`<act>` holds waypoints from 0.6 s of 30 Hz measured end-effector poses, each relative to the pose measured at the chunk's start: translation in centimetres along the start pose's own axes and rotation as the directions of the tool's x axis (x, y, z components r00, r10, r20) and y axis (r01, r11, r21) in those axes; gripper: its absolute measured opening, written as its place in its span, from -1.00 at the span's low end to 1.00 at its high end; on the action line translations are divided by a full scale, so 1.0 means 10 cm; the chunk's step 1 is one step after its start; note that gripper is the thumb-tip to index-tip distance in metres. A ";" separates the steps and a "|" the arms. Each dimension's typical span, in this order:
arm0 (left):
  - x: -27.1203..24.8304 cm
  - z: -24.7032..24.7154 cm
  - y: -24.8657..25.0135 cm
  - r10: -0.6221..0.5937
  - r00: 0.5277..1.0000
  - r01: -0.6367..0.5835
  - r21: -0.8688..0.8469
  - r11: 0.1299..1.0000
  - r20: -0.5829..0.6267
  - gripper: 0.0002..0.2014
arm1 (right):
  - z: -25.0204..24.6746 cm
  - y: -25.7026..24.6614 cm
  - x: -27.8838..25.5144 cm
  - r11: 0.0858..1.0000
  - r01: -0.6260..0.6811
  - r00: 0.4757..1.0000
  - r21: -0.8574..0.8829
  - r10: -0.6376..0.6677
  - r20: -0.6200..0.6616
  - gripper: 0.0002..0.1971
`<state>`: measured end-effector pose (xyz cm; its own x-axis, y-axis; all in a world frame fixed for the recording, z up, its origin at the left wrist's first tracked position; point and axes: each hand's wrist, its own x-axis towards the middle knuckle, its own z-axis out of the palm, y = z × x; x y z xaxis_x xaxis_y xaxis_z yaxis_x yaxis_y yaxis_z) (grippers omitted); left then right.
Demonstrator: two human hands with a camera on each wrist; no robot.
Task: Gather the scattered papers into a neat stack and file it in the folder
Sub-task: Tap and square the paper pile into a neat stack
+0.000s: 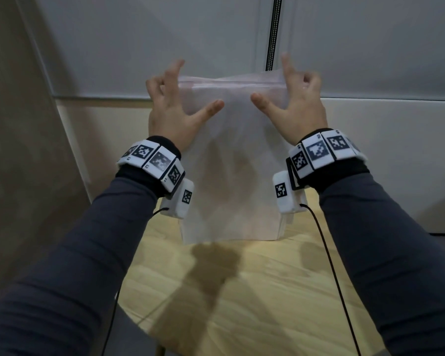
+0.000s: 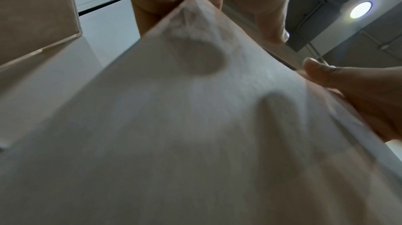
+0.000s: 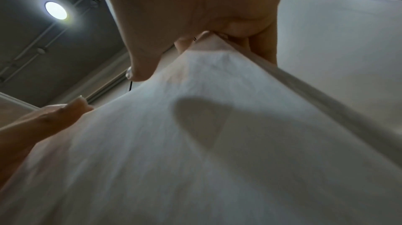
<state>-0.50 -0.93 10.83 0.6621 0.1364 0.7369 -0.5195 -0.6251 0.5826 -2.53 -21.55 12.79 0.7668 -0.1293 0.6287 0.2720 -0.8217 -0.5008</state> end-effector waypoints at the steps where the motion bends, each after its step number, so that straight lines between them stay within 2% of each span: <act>1: 0.01 0.00 0.00 0.000 1.000 0.000 0.020 1.000 0.013 -0.22 | 0.00 0.00 0.01 1.000 -0.012 1.000 -0.019 0.012 0.001 -0.22; 6: 0.01 0.00 -0.01 -0.042 0.999 0.043 0.047 0.998 -0.020 -0.31 | 0.03 0.02 0.00 0.996 -0.078 0.990 0.049 0.083 -0.117 -0.33; 10: 0.01 0.00 -0.01 -0.022 0.999 0.020 0.044 0.999 0.024 -0.26 | 0.05 0.02 0.02 0.994 -0.024 0.995 0.110 0.034 -0.090 -0.35; 12: 0.02 0.00 -0.01 -0.038 0.998 0.035 0.065 0.997 0.051 -0.31 | 0.06 0.04 0.02 0.995 -0.015 0.998 0.100 0.021 -0.059 -0.41; 16: 0.05 0.02 -0.04 -0.067 0.998 0.067 0.013 0.998 0.009 -0.41 | 0.07 0.08 0.01 0.985 -0.039 0.992 0.170 0.059 -0.114 -0.45; 18: 0.06 0.03 -0.06 -0.081 0.997 0.081 -0.002 0.997 -0.008 -0.38 | 0.11 0.11 0.01 0.960 -0.054 0.987 0.274 0.093 -0.133 -0.36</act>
<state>0.36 -0.75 10.80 0.6978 0.1926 0.6899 -0.4652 -0.6107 0.6409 -1.54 -21.92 11.63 0.7047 -0.2779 0.6528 0.3791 -0.6302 -0.6776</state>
